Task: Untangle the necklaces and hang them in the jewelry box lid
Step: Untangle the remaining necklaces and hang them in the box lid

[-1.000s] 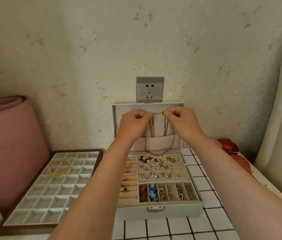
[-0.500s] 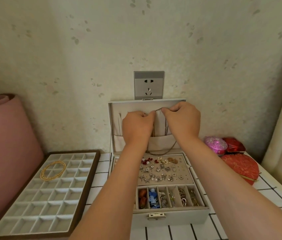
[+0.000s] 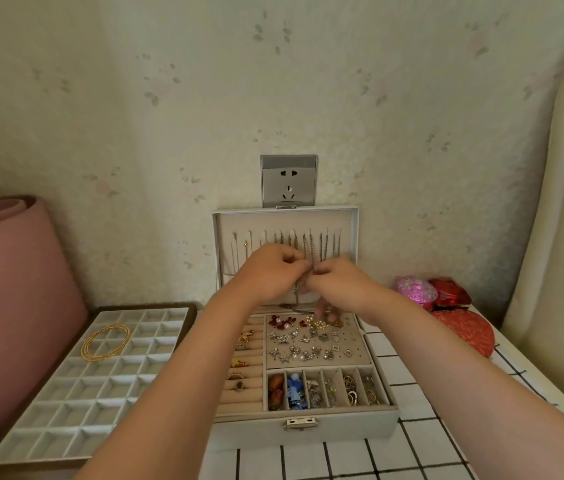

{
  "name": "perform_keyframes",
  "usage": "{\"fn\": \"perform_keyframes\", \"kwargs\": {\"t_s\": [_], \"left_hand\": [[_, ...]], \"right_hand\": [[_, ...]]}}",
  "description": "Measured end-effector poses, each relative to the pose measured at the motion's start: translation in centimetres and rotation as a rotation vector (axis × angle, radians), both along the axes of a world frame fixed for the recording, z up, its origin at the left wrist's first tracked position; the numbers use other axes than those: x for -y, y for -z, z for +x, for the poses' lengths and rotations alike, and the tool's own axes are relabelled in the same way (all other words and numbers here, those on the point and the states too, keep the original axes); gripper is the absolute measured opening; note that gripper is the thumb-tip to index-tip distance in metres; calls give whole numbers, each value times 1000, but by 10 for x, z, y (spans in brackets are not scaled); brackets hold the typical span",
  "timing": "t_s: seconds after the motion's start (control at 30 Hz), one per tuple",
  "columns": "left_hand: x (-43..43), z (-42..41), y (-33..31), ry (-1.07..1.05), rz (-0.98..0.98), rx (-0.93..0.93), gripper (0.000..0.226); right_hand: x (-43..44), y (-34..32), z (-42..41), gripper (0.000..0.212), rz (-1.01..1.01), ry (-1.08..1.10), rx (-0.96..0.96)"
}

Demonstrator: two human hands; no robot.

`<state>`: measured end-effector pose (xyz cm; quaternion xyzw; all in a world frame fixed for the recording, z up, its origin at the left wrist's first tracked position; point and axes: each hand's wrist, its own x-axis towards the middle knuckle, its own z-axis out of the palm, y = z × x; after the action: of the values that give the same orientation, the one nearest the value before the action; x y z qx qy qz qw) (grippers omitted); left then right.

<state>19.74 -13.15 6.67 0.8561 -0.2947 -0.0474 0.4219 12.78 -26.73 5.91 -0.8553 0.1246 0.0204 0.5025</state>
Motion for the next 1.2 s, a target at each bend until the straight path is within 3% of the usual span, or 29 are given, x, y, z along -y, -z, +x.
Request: {"fn": "perform_keyframes", "kwargs": {"t_s": [0.13, 0.4, 0.5, 0.57, 0.73, 0.87, 1.0, 1.2], "left_hand": [[-6, 0, -7, 39, 67, -21, 21], [-10, -3, 5, 98, 133, -57, 26], [-6, -8, 13, 108, 44, -137, 24], [-1, -13, 16, 119, -24, -206, 22], [9, -23, 20, 112, -142, -338, 17], [8, -23, 15, 95, -154, -271, 20], [7, -20, 14, 47, -154, -162, 19], [7, -19, 13, 92, -135, -83, 18]], "right_hand": [[-3, 3, -5, 15, 88, -67, 7], [12, -4, -1, 24, -250, -43, 38], [21, -15, -3, 25, -386, -58, 88], [23, -21, -3, 35, -385, -45, 130], [27, -27, 1, 27, -344, -26, 220], [29, -23, 2, 22, -347, -4, 215], [24, -13, -2, 16, -377, -114, -69], [15, 0, 0, 16, -190, -149, 35]]}}
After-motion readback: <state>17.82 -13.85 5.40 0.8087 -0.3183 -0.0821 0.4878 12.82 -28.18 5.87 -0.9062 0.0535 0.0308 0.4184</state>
